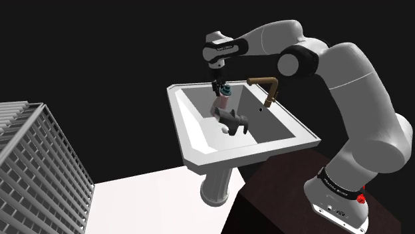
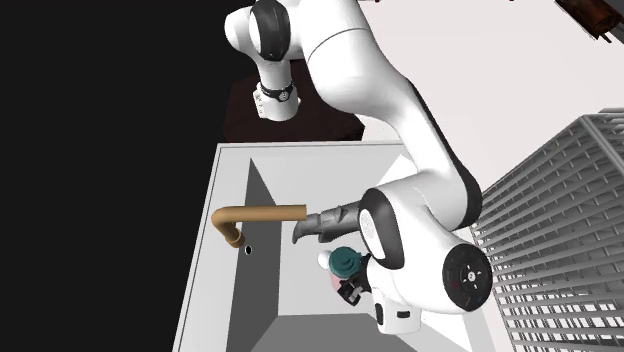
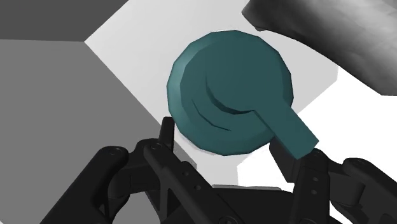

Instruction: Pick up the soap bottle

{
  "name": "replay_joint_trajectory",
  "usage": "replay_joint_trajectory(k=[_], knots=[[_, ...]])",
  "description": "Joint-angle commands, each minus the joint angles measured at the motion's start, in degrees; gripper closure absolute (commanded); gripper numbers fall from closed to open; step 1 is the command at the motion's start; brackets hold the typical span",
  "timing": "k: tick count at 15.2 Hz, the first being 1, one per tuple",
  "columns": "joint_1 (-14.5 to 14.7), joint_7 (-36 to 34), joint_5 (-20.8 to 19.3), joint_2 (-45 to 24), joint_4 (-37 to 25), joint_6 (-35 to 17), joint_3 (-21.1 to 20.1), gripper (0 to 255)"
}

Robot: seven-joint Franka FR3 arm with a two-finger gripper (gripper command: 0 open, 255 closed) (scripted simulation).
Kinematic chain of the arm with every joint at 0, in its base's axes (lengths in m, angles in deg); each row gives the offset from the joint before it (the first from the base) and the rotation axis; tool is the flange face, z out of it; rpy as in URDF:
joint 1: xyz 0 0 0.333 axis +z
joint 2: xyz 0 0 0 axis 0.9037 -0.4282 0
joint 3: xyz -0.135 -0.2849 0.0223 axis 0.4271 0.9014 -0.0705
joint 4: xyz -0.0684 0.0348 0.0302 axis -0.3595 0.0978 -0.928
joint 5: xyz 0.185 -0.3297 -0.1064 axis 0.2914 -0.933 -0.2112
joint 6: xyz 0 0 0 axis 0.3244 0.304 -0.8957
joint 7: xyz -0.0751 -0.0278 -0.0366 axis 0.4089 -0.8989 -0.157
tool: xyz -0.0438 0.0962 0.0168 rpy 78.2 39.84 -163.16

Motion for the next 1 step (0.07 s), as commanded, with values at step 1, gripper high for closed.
replay_joint_trajectory(k=[1], knots=[[0.01,0.04,-0.02,0.29,-0.07,0.35,0.02,255]])
